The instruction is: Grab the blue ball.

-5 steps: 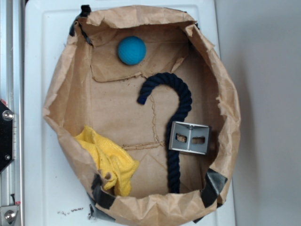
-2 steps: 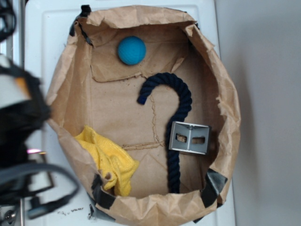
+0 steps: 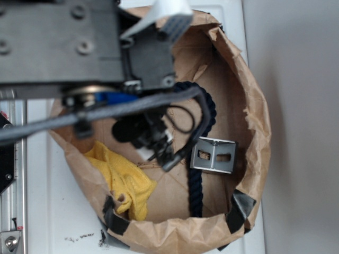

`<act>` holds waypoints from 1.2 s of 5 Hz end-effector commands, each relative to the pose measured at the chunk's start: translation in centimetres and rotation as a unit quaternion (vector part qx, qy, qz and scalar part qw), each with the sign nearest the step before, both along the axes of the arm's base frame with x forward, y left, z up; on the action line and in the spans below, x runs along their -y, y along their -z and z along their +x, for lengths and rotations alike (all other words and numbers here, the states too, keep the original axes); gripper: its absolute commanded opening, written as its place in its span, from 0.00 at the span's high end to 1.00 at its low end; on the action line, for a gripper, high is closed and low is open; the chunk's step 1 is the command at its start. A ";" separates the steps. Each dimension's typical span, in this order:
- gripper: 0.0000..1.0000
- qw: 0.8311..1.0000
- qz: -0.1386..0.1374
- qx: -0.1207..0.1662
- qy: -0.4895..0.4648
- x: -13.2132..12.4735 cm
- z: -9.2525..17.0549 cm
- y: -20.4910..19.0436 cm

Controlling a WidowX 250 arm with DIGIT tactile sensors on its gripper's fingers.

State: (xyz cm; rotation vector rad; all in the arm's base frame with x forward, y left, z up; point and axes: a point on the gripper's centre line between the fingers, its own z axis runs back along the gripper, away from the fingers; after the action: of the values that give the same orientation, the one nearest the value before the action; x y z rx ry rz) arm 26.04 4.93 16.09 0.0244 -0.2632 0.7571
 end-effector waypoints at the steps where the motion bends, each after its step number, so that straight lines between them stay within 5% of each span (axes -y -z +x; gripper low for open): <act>1: 0.00 0.987 0.031 0.042 -0.154 -4.8 -1.2 1.7; 6: 0.00 0.987 0.038 0.024 -0.155 -5.9 0.0 3.3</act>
State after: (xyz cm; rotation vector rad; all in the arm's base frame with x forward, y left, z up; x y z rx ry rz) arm 26.59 9.03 10.93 0.1252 -0.2785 1.0373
